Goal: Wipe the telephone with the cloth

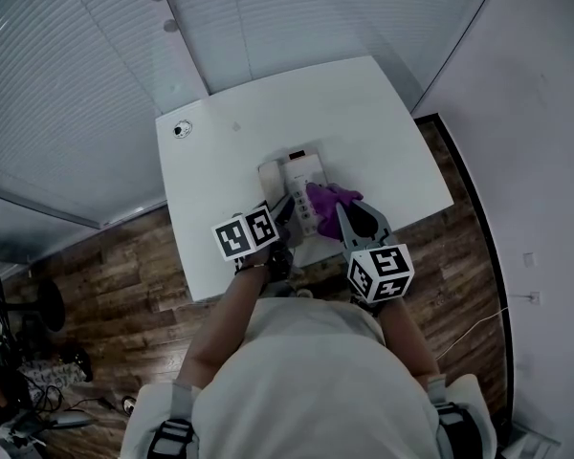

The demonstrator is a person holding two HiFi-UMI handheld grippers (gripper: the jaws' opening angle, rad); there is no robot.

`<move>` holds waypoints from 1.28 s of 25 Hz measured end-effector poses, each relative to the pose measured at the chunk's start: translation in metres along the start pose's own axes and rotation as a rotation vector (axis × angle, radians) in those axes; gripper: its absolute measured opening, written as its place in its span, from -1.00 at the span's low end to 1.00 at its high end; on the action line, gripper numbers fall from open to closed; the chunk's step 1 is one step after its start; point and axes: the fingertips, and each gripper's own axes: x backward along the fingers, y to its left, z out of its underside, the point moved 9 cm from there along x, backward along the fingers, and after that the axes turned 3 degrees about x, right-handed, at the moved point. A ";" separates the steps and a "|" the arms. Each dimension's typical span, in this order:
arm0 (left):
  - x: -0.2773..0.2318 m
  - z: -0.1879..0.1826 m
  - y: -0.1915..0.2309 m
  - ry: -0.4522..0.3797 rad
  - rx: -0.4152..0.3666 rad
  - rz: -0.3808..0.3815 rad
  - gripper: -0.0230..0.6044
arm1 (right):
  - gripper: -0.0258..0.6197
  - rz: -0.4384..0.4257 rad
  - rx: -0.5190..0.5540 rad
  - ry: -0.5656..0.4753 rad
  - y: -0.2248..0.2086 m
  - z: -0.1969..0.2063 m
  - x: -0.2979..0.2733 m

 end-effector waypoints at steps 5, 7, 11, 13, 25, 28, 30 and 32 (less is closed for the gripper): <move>0.012 -0.004 0.002 -0.024 0.049 0.105 -0.20 | -0.79 -0.002 0.005 -0.012 0.000 -0.005 -0.001; 0.017 -0.005 0.004 -0.034 0.066 0.140 -0.20 | -0.79 -0.005 0.009 -0.016 0.000 -0.007 -0.002; 0.025 -0.002 0.008 -0.055 0.074 0.198 -0.21 | -0.79 -0.015 0.017 -0.028 0.001 -0.011 -0.004; 0.029 0.000 0.010 -0.062 0.097 0.251 -0.21 | -0.79 -0.021 0.023 -0.033 0.002 -0.014 -0.005; 0.051 0.011 0.010 -0.100 0.276 0.593 -0.21 | -0.79 -0.061 0.056 -0.056 0.006 -0.031 -0.026; 0.055 0.015 0.010 -0.094 0.320 0.664 -0.22 | -0.79 -0.077 0.066 -0.065 0.009 -0.037 -0.033; 0.059 0.015 0.011 -0.102 0.307 0.696 -0.22 | -0.79 -0.091 0.079 -0.071 0.012 -0.042 -0.038; 0.061 0.015 0.011 -0.109 0.303 0.725 -0.22 | -0.79 -0.109 0.092 -0.078 0.017 -0.047 -0.043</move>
